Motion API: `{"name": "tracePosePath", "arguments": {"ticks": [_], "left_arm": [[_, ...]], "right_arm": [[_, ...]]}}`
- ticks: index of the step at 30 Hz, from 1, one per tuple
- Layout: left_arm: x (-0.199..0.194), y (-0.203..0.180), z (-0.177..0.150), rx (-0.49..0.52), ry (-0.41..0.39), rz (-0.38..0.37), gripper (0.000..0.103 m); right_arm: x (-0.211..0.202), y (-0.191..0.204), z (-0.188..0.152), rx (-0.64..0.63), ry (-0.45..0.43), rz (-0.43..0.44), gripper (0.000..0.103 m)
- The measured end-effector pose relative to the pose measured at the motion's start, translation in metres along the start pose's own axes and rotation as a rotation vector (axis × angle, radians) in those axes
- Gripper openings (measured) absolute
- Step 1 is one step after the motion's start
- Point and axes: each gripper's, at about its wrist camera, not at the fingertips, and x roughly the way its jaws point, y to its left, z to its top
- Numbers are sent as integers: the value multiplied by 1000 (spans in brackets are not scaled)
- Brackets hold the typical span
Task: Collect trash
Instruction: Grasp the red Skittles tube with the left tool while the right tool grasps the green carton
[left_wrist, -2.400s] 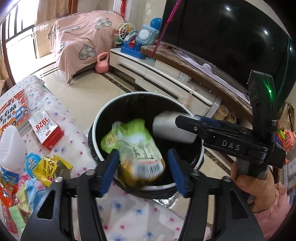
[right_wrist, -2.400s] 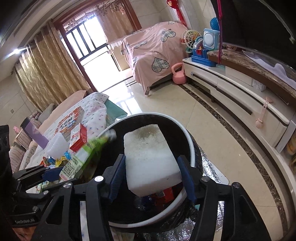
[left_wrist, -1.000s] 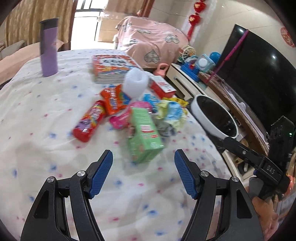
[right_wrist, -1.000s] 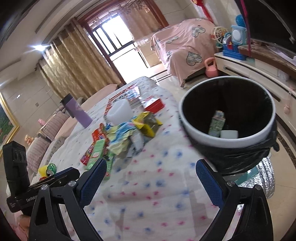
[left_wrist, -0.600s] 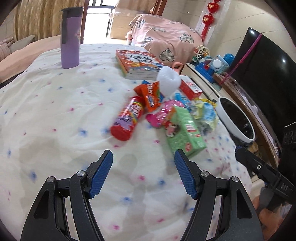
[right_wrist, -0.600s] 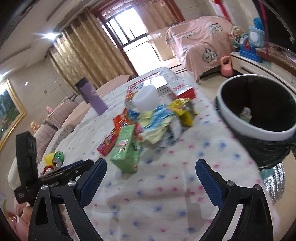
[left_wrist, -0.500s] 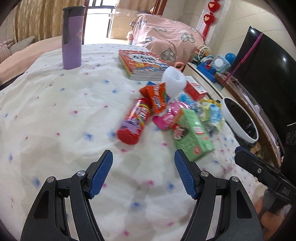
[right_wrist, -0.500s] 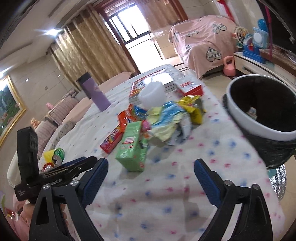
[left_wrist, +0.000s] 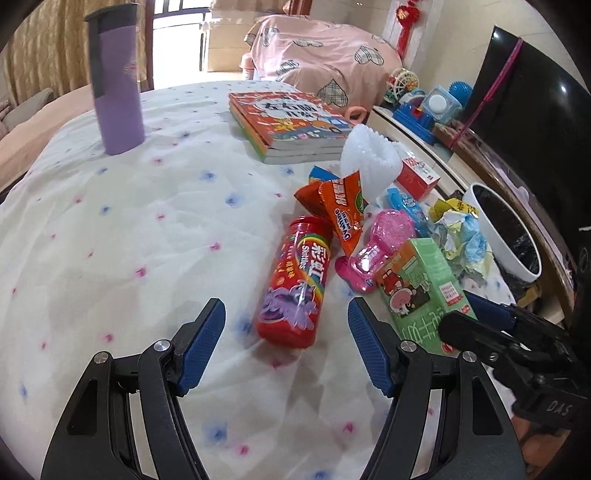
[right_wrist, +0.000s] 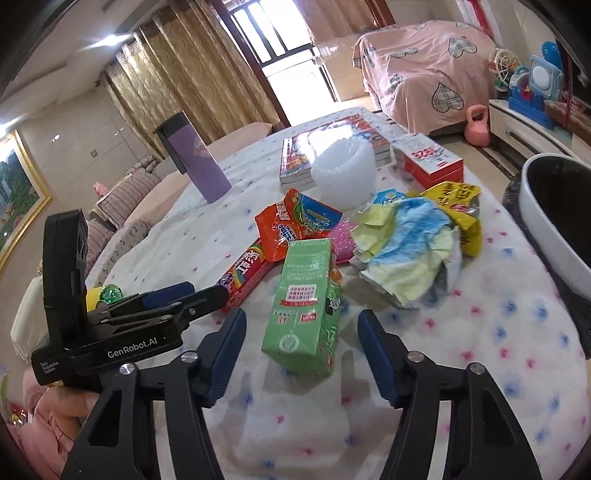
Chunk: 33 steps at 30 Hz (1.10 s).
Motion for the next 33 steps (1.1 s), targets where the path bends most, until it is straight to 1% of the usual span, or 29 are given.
{"name": "tracePosePath", "arguments": {"ticks": [1,3,4,5,6,7,8,10,15,22,26,29,33], "left_arm": [[3,-1,1,4,4,0,69],[10,-2,2,5,18,-2,56],[14,-3,3,1,33,-8,44],[16,-3,2,1,44,-16,37],[15,-5,2,8,38,-15,37],[13,-7,1,18,32,-10,36],[11,-10,-1,29,27,-8,36],[5,-13,-6,30,25,-13,36],[-10,-18,-22,7,23,-36,35],[-37,-44,-42,3,9,-96,35],[-47,-68,-47,29,-1,-141,34],[-53,-91,-49,69,-11,-172,34],[-58,-114,-49,105,-23,-194,34]], "right_arm": [[4,0,1,2,6,-1,60],[10,-1,2,6,19,2,56],[13,-1,3,4,26,0,51],[15,-1,2,3,31,1,48],[16,-2,2,6,35,13,40],[16,-2,2,11,37,29,37],[15,-2,1,7,34,27,37],[9,-1,-2,-7,28,26,33],[-10,-5,-11,-9,11,43,32],[-50,-19,-27,-8,-21,33,32],[-71,-31,-36,18,-47,24,32],[-88,-43,-42,44,-68,10,32],[-105,-58,-47,73,-95,-14,32]]}}
